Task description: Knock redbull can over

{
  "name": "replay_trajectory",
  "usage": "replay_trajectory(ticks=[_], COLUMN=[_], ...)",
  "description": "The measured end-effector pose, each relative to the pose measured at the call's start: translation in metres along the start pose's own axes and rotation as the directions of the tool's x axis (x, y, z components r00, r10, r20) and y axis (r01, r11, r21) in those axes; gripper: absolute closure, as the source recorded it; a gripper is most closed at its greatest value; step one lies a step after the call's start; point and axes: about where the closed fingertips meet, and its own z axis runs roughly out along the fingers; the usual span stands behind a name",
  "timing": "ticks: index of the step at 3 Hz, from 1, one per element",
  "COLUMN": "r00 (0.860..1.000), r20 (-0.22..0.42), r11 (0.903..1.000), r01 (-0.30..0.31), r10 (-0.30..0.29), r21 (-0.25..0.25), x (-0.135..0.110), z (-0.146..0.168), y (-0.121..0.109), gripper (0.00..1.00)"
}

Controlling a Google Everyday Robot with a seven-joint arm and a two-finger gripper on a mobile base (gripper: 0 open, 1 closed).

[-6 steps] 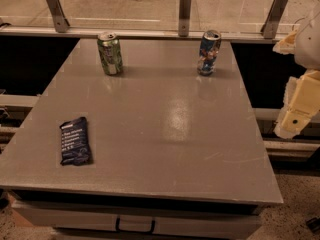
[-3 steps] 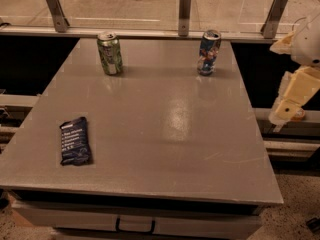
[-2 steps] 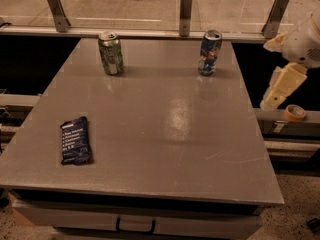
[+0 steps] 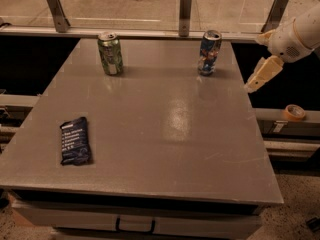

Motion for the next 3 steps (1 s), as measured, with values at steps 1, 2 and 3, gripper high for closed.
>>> replay_trajectory(ticks=[1, 2, 3], r00=[0.99, 0.957, 0.91], r20=[0.126, 0.274, 0.397], r11=[0.9977, 0.9906, 0.9756], r01=[-0.057, -0.069, -0.035], r10=[0.061, 0.099, 0.121], r21=[-0.035, -0.118, -0.216], x=[-0.01, -0.045, -0.091], z=[0.023, 0.033, 0.031], y=[-0.015, -0.006, 0.021], gripper=[0.0, 0.0, 0.0])
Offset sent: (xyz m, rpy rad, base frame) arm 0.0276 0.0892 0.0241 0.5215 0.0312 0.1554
